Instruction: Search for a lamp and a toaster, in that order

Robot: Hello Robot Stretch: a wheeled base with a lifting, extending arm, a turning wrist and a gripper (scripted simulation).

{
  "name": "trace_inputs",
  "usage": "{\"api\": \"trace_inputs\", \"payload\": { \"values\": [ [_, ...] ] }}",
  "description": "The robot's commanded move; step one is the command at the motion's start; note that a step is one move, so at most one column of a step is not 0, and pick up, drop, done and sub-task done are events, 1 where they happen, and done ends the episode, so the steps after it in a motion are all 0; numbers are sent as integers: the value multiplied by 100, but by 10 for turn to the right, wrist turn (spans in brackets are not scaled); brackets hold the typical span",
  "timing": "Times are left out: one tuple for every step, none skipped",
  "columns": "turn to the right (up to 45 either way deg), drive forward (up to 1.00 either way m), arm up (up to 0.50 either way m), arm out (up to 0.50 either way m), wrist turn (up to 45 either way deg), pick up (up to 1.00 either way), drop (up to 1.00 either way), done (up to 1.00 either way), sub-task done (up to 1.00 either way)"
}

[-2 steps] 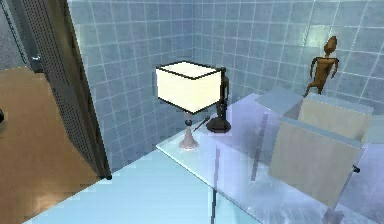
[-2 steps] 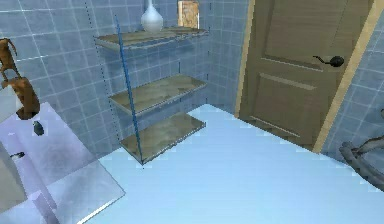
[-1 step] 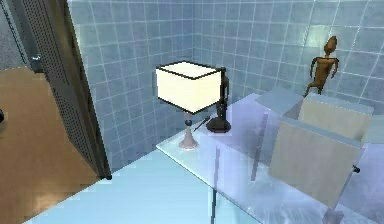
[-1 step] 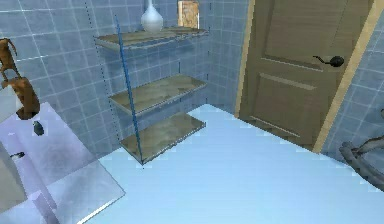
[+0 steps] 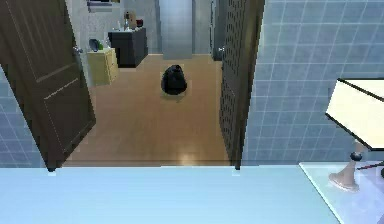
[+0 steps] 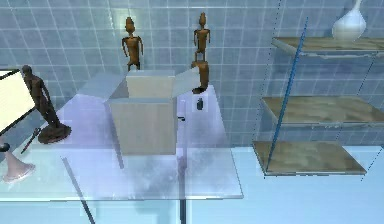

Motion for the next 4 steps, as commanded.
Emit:
{"api": "trace_inputs", "payload": {
  "values": [
    [-150,0,0,0,0,0,0,0,0],
    [0,100,0,0,0,0,0,0,0],
    [0,100,0,0,0,0,0,0,0],
    [-30,0,0,0,0,0,0,0,0]
  ]
}}
